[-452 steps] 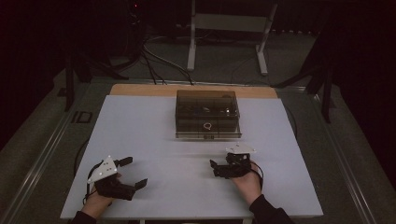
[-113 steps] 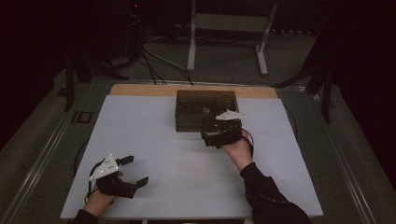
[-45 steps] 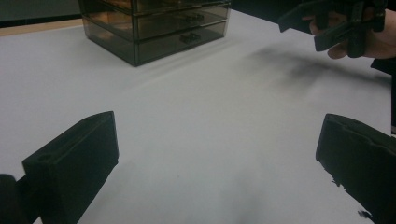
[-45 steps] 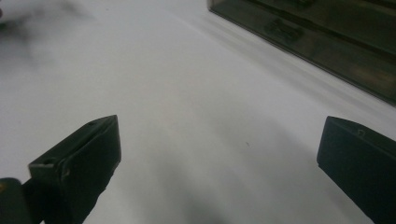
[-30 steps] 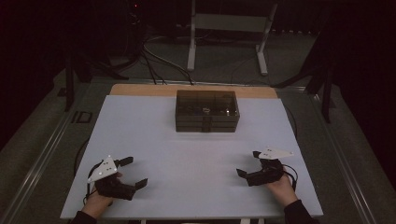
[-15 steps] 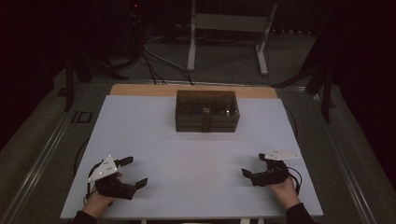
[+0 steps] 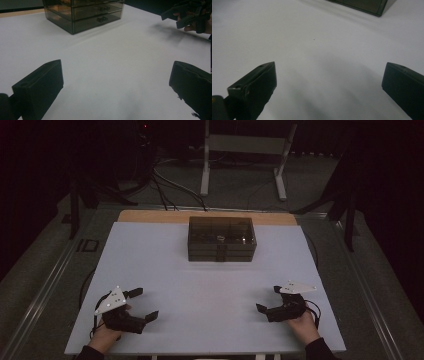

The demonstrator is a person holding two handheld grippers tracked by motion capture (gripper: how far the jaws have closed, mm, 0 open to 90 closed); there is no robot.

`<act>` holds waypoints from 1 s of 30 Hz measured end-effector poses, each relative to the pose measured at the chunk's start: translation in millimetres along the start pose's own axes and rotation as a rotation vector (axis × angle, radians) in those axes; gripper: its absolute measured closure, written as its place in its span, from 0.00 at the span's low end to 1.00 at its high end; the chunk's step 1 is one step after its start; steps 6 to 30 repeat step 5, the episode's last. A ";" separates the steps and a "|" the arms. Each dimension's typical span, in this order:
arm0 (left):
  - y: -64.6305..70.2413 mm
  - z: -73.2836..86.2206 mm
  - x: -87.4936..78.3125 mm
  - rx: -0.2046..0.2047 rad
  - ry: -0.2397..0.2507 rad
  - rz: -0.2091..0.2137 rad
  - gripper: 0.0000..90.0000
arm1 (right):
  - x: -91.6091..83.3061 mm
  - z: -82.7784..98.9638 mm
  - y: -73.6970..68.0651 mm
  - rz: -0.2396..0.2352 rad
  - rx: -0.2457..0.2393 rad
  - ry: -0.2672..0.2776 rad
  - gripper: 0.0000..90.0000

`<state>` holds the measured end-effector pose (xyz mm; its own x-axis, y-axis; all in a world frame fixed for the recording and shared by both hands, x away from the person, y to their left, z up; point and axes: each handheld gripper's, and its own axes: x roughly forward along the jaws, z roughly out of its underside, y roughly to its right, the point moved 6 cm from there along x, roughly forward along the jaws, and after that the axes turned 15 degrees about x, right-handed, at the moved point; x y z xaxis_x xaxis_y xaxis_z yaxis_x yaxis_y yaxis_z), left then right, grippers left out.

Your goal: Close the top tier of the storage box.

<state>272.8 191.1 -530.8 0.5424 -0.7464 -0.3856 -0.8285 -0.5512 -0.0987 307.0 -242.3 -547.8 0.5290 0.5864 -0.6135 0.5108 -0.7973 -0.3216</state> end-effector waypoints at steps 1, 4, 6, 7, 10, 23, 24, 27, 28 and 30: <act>0.1 0.0 0.0 0.000 0.000 0.000 0.00 | -0.1 -0.3 -0.3 -0.002 -0.001 0.001 0.00; 0.1 0.0 -0.3 0.001 -0.001 -0.001 0.00 | -1.0 -1.0 0.4 -0.003 0.006 0.008 0.00; 0.0 -0.1 -0.2 0.000 0.000 0.000 0.00 | -1.3 -1.0 1.0 -0.002 0.009 0.010 0.00; 0.0 -0.1 -0.2 0.000 0.000 0.000 0.00 | -1.3 -1.0 1.0 -0.002 0.009 0.010 0.00; 0.0 -0.1 -0.2 0.000 0.000 0.000 0.00 | -1.3 -1.0 1.0 -0.002 0.009 0.010 0.00; 0.0 -0.1 -0.2 0.000 0.000 0.000 0.00 | -1.3 -1.0 1.0 -0.002 0.009 0.010 0.00; 0.0 -0.1 -0.2 0.000 0.000 0.000 0.00 | -1.3 -1.0 1.0 -0.002 0.009 0.010 0.00; 0.0 -0.1 -0.2 0.000 0.000 0.000 0.00 | -1.3 -1.0 1.0 -0.002 0.009 0.010 0.00; 0.0 -0.1 -0.2 0.000 0.000 0.000 0.00 | -1.3 -1.0 1.0 -0.002 0.009 0.010 0.00; 0.0 -0.1 -0.2 0.000 0.000 0.000 0.00 | -1.3 -1.0 1.0 -0.002 0.009 0.010 0.00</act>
